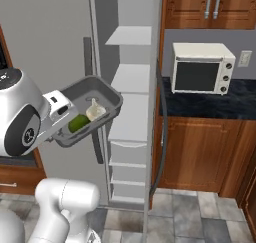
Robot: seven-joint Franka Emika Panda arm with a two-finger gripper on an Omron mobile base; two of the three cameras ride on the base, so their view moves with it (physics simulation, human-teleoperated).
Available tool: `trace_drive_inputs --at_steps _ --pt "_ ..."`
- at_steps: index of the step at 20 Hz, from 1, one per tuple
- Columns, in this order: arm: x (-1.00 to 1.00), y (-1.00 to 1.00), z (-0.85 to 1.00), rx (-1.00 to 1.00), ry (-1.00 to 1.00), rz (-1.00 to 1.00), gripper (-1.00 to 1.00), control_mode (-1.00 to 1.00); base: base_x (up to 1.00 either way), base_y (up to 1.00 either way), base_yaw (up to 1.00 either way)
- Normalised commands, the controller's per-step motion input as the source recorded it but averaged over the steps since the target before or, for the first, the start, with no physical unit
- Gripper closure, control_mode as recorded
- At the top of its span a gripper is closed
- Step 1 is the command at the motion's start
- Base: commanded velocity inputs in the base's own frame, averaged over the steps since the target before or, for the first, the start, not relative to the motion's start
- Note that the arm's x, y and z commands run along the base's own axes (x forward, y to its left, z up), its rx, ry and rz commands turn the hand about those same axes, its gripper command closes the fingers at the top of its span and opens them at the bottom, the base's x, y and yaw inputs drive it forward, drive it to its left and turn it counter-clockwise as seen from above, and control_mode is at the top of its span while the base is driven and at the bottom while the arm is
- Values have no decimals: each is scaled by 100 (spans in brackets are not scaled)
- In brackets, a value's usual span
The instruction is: Take the garlic and lime out of the freezer and place them in the tupperware container on the counter. Then put the tupperware containing the vegetables back in the freezer.
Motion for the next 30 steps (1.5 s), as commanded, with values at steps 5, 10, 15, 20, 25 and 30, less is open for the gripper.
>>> trace_drive_inputs --at_steps 5,10,15,20,25,30 --pt "0 0 0 0 0 0 100 100 48 11 0" --pt "0 0 0 0 0 0 100 100 48 11 0" --pt "0 0 0 0 0 0 100 100 53 5 0" --pt "0 0 0 0 0 0 100 100 58 0 0" --pt "0 0 0 0 0 0 100 100 49 0 0" --pt "0 0 0 0 0 0 100 100 29 0 0"
